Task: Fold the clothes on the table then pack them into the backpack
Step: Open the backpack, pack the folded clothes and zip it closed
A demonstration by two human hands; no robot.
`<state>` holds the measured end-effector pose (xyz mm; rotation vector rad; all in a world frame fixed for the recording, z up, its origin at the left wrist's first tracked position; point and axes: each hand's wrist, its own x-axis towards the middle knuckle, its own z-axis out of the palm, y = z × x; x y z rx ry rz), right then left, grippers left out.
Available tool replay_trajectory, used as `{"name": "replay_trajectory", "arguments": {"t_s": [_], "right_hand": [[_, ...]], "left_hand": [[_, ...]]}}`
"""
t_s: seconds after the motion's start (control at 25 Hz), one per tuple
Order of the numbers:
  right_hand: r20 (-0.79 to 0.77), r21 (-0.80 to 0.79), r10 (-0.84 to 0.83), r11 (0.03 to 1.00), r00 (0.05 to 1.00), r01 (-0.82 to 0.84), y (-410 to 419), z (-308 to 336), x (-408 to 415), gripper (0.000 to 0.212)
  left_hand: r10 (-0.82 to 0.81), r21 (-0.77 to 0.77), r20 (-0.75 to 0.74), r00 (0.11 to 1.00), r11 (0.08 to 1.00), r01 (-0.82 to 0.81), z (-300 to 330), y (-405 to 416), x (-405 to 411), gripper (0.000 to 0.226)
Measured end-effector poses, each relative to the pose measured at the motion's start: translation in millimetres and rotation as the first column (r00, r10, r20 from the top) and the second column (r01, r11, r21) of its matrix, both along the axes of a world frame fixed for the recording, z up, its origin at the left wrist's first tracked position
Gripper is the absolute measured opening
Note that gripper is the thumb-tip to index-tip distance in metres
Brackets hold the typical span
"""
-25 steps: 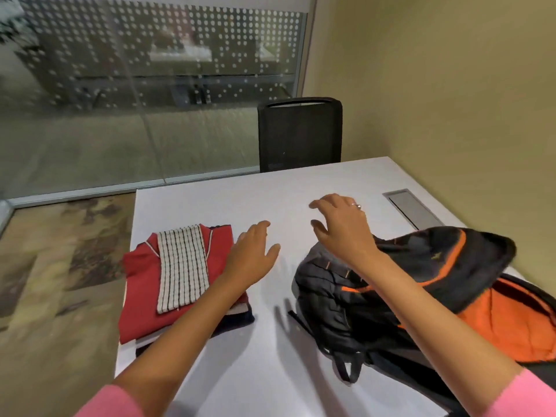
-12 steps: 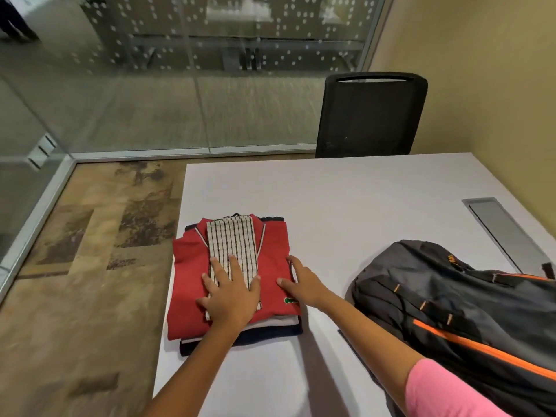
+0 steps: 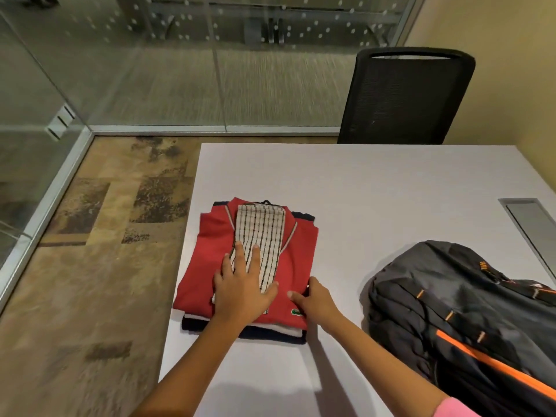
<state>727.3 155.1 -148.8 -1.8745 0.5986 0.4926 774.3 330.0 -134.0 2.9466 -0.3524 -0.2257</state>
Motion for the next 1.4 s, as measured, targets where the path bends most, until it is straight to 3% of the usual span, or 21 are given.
{"name": "replay_trajectory", "arguments": {"t_s": [0.08, 0.2, 0.32, 0.44, 0.52, 0.56, 0.6, 0.72, 0.8, 0.88, 1.04, 1.16, 1.28, 1.4], "right_hand": [[0.032, 0.02, -0.032, 0.999, 0.999, 0.031, 9.3, 0.5, -20.2, 0.037], [0.023, 0.113, -0.072, 0.991, 0.997, 0.069, 37.2, -0.1, -50.5, 0.03], [-0.076, 0.101, -0.087, 0.99, 0.993, 0.094, 61.4, -0.4, -64.8, 0.028], [-0.198, 0.046, 0.147, 0.989, 0.969, -0.141, 47.1, 19.5, -56.8, 0.035], [-0.351, 0.084, 0.426, 0.902, 0.834, -0.425, 20.8, 41.9, -39.1, 0.031], [-0.401, 0.075, 0.493, 0.858, 0.772, -0.508, 5.1, 52.9, -25.8, 0.027], [-0.402, 0.011, 0.496, 0.843, 0.77, -0.538, -11.1, 65.2, -10.1, 0.022], [-0.128, -0.313, 0.283, 0.898, 0.951, -0.309, -53.8, 92.0, 37.2, 0.018], [0.014, -0.29, 0.176, 0.943, 0.984, -0.164, -71.0, 100.5, 62.3, 0.051], [-0.083, -0.13, 0.194, 0.97, 0.977, -0.204, -76.7, 97.0, 83.4, 0.089], [-0.239, 0.02, 0.364, 0.929, 0.9, -0.371, -71.9, 73.3, 112.5, 0.125], [-0.276, 0.04, 0.373, 0.925, 0.886, -0.377, -71.0, 51.9, 127.3, 0.113], [-0.251, 0.08, 0.352, 0.936, 0.902, -0.343, -69.7, 40.9, 135.8, 0.119], [-0.202, 0.146, 0.354, 0.933, 0.913, -0.33, -64.3, 38.6, 137.5, 0.093]], "left_hand": [[-0.194, 0.017, 0.046, 0.98, 0.981, 0.194, -2.2, 13.7, 8.2, 0.088], [-0.48, 0.009, 0.04, 0.876, 0.877, 0.48, -2.2, 33.9, 24.6, 0.086], [-0.583, 0.031, 0.003, 0.812, 0.812, 0.583, 6.1, 40.9, 34.9, 0.083], [-0.541, 0.065, 0.024, 0.841, 0.84, 0.539, 9.2, 38.0, 34.1, 0.073], [-0.433, 0.1, 0.051, 0.9, 0.899, 0.427, 9.8, 29.4, 28.7, 0.066], [-0.369, 0.118, 0.059, 0.928, 0.925, 0.361, 10.0, 22.4, 25.2, 0.063], [-0.306, 0.126, 0.062, 0.95, 0.947, 0.297, 10.1, 14.8, 20.9, 0.06], [-0.17, 0.084, 0.094, 0.981, 0.983, 0.162, 8.7, 0.9, 9.5, 0.057], [-0.146, 0.054, 0.138, 0.98, 0.989, 0.14, 6.0, 2.7, 5.3, 0.056], [-0.134, 0.038, 0.161, 0.978, 0.991, 0.129, 4.3, 6.4, 2.8, 0.054], [-0.126, -0.009, 0.177, 0.976, 0.992, 0.129, -2.0, 11.9, 1.1, 0.055], [-0.118, -0.039, 0.186, 0.975, 0.991, 0.128, -6.2, 16.5, 3.1, 0.056], [-0.11, -0.049, 0.19, 0.976, 0.991, 0.122, -9.5, 17.6, 2.5, 0.057], [-0.103, -0.059, 0.209, 0.973, 0.991, 0.118, -12.0, 17.9, 0.8, 0.057]]}}
